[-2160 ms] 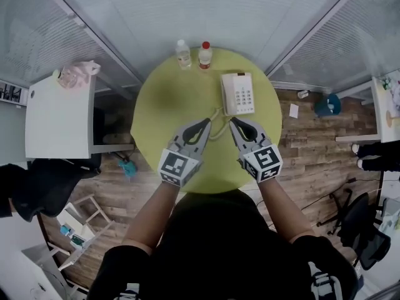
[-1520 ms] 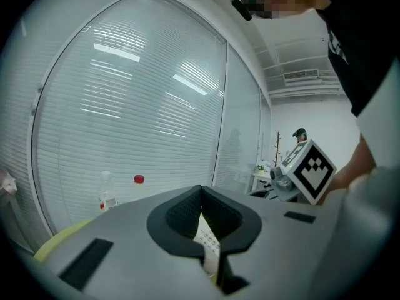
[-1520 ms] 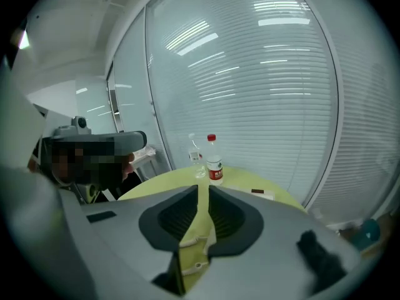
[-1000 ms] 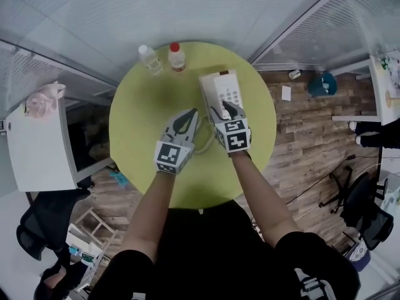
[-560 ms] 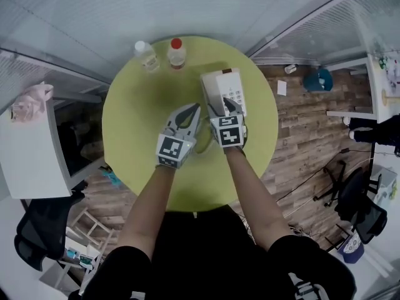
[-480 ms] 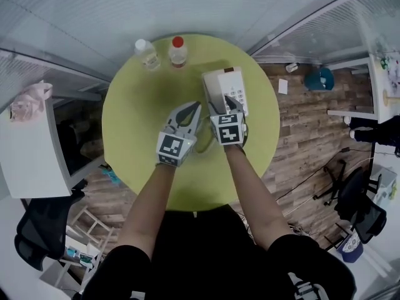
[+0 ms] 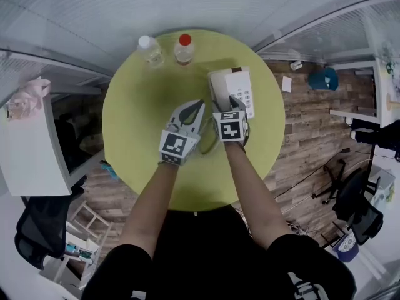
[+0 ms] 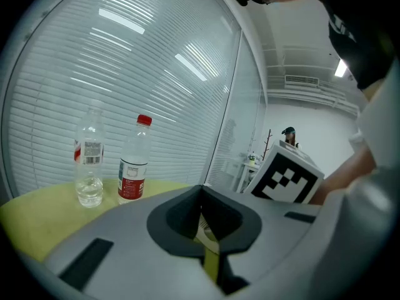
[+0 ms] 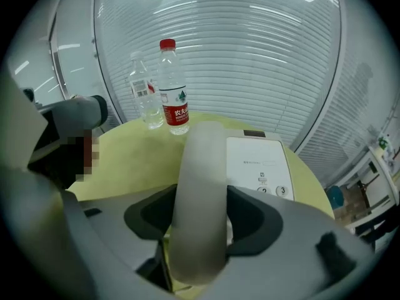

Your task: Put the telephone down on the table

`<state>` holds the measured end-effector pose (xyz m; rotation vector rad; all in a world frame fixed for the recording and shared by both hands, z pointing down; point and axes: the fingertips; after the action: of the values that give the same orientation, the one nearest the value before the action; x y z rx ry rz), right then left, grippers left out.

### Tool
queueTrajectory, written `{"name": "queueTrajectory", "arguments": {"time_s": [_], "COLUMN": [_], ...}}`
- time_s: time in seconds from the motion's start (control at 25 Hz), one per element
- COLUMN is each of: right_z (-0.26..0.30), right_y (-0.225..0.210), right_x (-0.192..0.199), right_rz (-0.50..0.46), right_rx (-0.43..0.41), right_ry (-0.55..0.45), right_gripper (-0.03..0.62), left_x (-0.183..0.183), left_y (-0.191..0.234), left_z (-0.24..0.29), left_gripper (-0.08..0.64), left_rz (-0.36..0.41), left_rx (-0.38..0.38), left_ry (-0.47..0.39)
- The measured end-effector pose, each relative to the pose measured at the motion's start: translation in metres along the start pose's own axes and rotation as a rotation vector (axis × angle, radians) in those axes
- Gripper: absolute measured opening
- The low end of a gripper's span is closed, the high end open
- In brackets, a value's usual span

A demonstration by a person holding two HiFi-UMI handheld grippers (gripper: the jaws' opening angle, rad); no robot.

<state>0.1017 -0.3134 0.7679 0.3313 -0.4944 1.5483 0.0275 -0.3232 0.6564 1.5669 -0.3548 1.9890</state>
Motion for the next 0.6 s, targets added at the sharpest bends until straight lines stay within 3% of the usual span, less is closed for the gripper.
{"name": "queueTrajectory", "arguments": {"time_s": [0.28, 0.6], "right_z": [0.000, -0.015], "right_y": [-0.004, -0.002], "right_x": [-0.002, -0.010], "right_rz": [0.038, 0.106], "right_rx": [0.023, 0.000], "right_ry": [-0.034, -0.060], "right_gripper": [0.218, 0.215], "left_x": [0.002, -0.018], "left_y": [0.011, 0.017], "left_z": [-0.008, -0.027], "left_gripper": [0.014, 0.014], "left_rz": [-0.010, 0.012], "left_rx": [-0.017, -0.029], "left_ry": [0.016, -0.023]}}
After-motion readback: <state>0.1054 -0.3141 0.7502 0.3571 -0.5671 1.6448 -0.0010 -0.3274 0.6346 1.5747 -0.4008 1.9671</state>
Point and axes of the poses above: the fingertips, and each gripper's own axes: z forward along the fingers, y to its left, x out of its underside, and after that the axes turned 9 degrees about z, right-handed
